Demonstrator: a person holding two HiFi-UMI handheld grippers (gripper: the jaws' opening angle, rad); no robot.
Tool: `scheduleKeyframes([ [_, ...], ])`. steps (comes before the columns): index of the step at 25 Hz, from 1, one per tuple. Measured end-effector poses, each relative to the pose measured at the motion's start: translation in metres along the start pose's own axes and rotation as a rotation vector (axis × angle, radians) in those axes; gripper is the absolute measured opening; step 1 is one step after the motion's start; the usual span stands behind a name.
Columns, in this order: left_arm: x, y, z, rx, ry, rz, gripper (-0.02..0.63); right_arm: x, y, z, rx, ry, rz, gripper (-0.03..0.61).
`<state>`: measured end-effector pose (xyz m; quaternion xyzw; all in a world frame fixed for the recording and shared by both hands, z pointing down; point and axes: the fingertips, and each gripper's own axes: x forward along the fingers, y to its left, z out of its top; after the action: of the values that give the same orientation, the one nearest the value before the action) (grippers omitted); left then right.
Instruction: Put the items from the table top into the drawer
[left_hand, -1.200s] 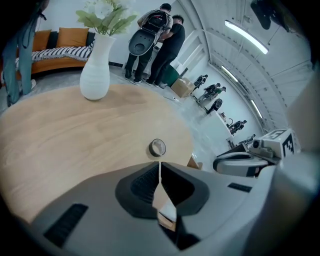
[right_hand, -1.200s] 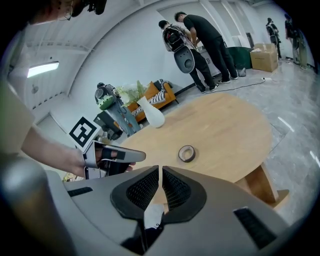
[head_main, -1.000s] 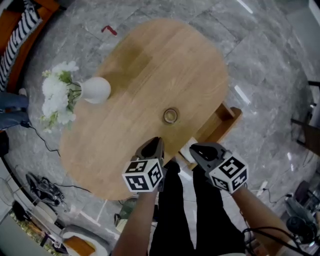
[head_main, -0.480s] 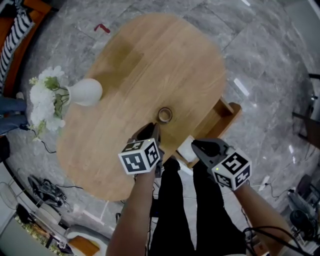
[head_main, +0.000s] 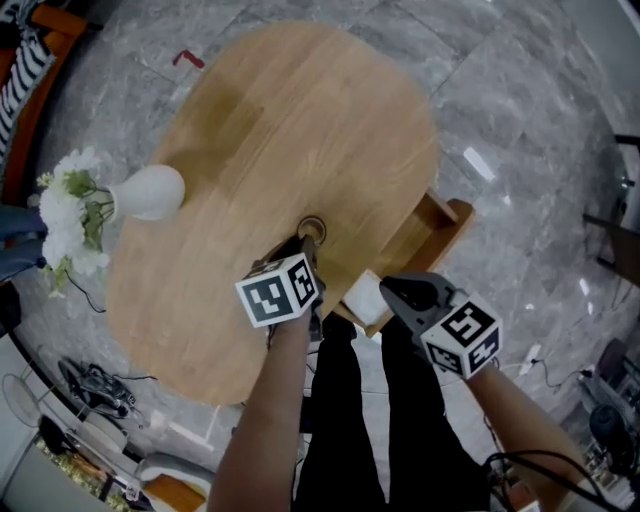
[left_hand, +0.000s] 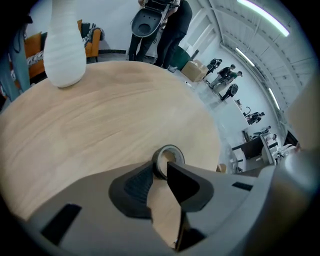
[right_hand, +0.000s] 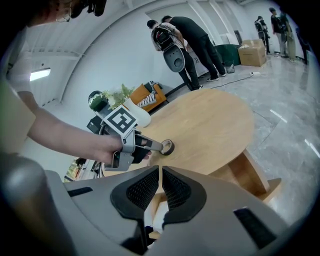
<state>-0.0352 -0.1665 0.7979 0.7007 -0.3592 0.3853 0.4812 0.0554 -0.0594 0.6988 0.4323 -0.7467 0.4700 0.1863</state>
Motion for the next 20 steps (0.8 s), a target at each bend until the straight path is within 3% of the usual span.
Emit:
scheduleKeyframes([
  [4,0.005,0.003,0.001,-0.014,0.027,0.05,0.089,-0.007,-0.006,-0.002,0.013,-0.01,-0.006,0.043],
  [8,0.0,0.004,0.005,0.022,0.01,0.094,0.043,-0.015,-0.014,-0.006,0.025,-0.021,-0.013,0.043],
  [20,-0.014,-0.025,-0.011,0.063,-0.028,0.082,0.041,-0.041,-0.032,-0.014,0.029,-0.043,-0.023,0.043],
])
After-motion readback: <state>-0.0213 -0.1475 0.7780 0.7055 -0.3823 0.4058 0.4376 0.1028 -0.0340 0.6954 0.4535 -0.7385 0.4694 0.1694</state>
